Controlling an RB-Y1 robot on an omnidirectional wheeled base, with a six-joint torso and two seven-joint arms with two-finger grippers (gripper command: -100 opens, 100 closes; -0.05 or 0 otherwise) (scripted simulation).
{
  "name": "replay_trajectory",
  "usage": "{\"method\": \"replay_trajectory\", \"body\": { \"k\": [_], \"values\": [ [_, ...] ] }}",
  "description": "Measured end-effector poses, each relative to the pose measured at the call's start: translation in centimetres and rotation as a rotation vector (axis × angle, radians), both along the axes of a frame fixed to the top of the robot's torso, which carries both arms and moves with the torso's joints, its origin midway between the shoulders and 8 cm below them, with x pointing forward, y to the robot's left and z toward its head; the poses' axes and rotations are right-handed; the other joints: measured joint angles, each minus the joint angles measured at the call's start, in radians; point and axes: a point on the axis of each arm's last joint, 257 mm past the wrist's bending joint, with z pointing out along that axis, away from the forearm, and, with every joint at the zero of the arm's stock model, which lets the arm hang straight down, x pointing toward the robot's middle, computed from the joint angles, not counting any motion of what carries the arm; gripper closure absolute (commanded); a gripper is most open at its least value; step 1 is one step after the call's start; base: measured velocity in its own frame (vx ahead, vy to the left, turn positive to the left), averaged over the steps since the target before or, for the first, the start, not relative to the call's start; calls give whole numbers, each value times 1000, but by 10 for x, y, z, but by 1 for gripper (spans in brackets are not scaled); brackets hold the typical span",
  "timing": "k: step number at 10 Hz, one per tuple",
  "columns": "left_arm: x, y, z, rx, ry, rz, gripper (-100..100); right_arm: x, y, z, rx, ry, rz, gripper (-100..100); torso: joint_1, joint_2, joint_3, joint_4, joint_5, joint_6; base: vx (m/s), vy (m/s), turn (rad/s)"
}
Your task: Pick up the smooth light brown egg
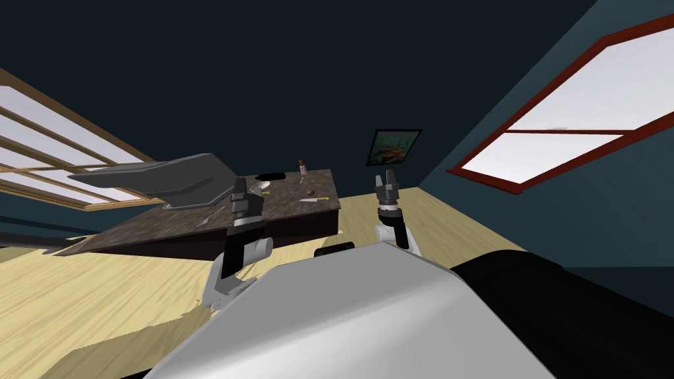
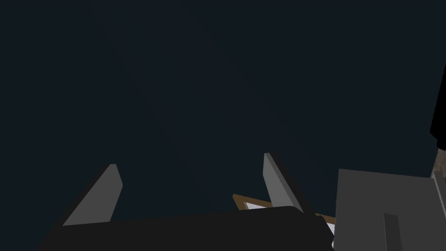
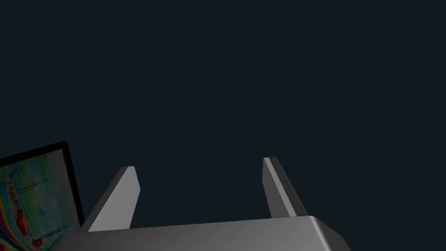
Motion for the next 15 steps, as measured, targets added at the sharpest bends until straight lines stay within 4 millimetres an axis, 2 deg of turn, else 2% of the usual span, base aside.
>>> {"method": "replay_trajectory", "body": {
  "k": [9, 15],
  "values": [
    [36, 56, -23, -60, 152, 88, -100, 0, 0, 0, 0, 0, 0, 0, -2, -1, 0, 0, -1, 0, -24, -84, -29],
    [54, 95, -50, -120, 278, 152, -100, 0, 0, 0, 0, 0, 0, 0, -1, -1, -1, 0, 0, 0, -9, -82, -33]
  ]
}}
